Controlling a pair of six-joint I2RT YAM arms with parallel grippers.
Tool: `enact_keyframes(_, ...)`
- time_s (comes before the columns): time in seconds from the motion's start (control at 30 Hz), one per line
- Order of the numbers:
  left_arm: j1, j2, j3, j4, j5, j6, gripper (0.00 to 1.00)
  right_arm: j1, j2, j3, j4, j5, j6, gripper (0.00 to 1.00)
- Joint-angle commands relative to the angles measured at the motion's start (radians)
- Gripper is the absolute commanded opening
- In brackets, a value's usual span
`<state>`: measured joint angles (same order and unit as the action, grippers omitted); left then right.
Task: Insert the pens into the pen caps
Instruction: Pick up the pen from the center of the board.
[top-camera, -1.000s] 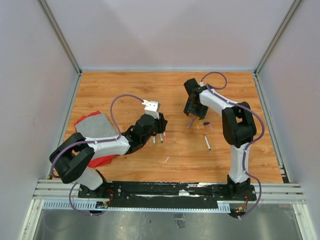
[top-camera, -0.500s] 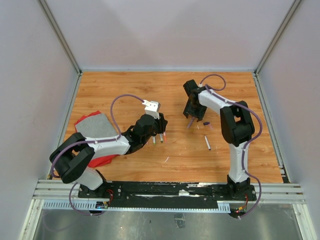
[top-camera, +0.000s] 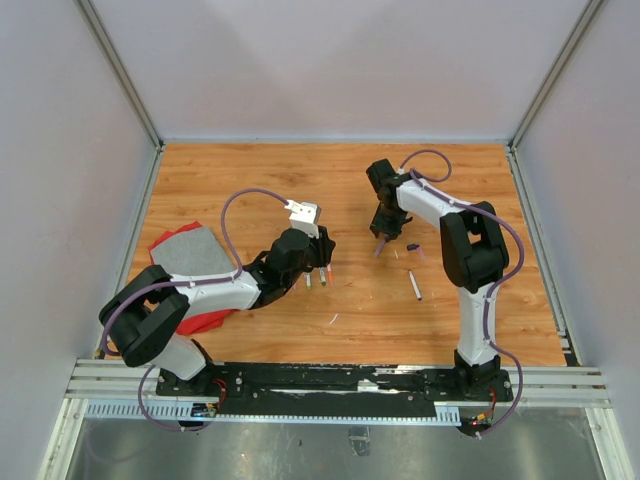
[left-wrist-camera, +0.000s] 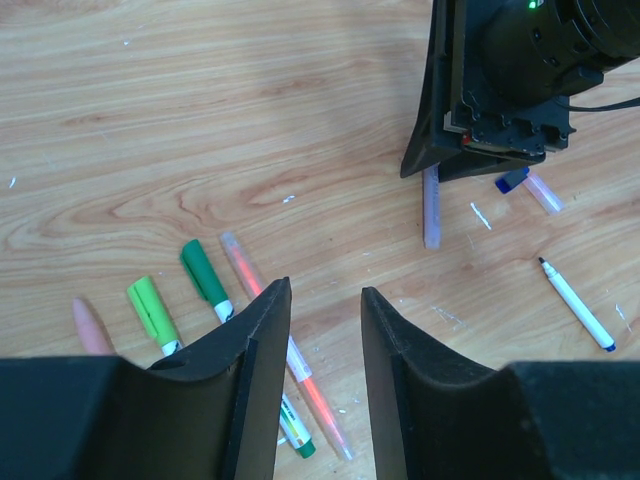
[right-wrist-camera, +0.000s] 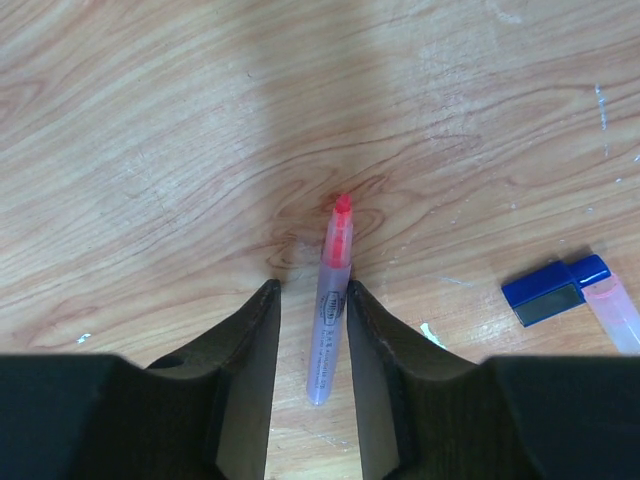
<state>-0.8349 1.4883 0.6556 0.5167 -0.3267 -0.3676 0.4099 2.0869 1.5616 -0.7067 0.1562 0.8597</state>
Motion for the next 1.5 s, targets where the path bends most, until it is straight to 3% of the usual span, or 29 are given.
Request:
enact_keyframes(0.0, -0.003, 0.002, 0.018, 0.032, 0.006, 0.002, 0.39, -0.011, 0.003, -0.016, -0.046, 0.012, 0.004, 0.31)
enact_keyframes(0.43, -0.003, -0.004, 0.014, 0.035, 0.008, 0.007, 0.38, -0.011, -0.034, -0.028, -0.027, 0.004, -0.026, 0.01)
enact_keyframes(0.77, -0.004, -0.012, 0.004, 0.054, 0.029, 0.014, 0.39, -0.011, -0.18, -0.133, 0.074, -0.009, -0.081, 0.01)
enact_keyframes(0.9, -0.01, -0.025, -0.012, 0.085, 0.055, 0.031, 0.42, -0.01, -0.262, -0.238, 0.198, -0.065, -0.127, 0.01)
enact_keyframes(1.17, -0.024, -0.063, -0.062, 0.17, 0.107, 0.04, 0.46, -0.01, -0.417, -0.538, 0.69, -0.391, -0.225, 0.01)
enact_keyframes(1.47, -0.024, -0.092, -0.104, 0.238, 0.164, 0.022, 0.48, -0.007, -0.505, -0.732, 1.025, -0.515, -0.186, 0.01)
